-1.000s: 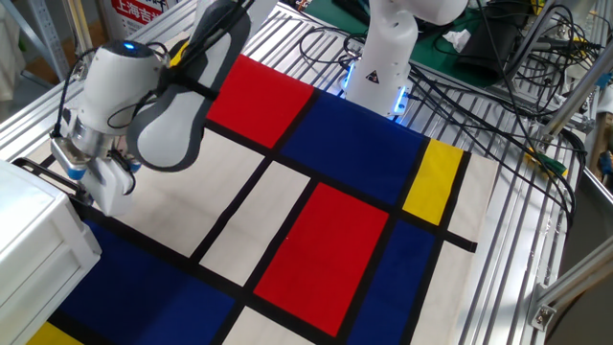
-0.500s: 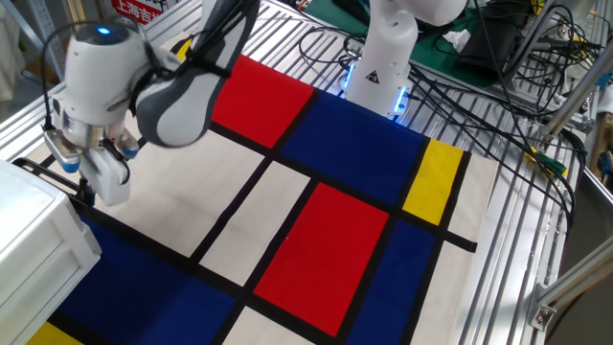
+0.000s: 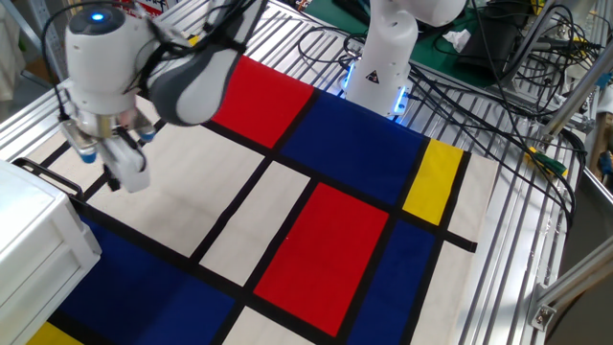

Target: Use the gripper to push and close the drawer

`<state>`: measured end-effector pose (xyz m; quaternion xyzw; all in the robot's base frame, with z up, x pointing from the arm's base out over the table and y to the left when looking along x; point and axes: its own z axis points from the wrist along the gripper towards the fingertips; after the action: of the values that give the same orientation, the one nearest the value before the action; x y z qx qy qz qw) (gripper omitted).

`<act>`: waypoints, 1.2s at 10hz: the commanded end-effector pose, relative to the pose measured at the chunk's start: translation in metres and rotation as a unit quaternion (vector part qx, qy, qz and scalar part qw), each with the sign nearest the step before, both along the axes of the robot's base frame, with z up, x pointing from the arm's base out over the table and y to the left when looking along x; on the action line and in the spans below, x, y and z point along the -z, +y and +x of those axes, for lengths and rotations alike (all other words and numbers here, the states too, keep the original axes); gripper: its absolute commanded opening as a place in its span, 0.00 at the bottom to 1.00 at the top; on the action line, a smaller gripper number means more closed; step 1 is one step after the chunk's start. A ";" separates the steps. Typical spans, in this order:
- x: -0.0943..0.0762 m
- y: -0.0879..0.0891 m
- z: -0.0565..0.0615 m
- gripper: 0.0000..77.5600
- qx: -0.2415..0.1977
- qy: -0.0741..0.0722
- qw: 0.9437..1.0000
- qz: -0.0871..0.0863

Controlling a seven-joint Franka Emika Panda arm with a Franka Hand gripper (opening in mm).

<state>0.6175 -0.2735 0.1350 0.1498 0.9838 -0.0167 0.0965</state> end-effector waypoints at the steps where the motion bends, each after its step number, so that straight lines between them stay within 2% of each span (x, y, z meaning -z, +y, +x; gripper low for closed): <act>1: 0.005 0.021 -0.004 0.00 -0.023 -0.016 1.000 -0.014; 4: 0.005 0.026 0.015 0.00 -0.044 -0.020 0.999 -0.019; 5: 0.006 0.026 0.018 0.00 -0.053 -0.034 0.998 -0.023; 6: 0.009 0.027 0.021 0.00 -0.059 -0.055 0.996 -0.029; 7: 0.011 0.029 0.024 0.00 -0.061 -0.065 0.995 -0.036; 10: 0.011 0.030 0.029 0.00 -0.059 -0.070 0.995 -0.036; 11: 0.010 0.034 0.036 0.00 -0.050 -0.070 0.996 -0.035; 12: 0.013 0.039 0.037 0.00 -0.043 -0.075 0.996 -0.035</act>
<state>0.6510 -0.2396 0.1228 0.0979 0.9801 -0.0343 0.1692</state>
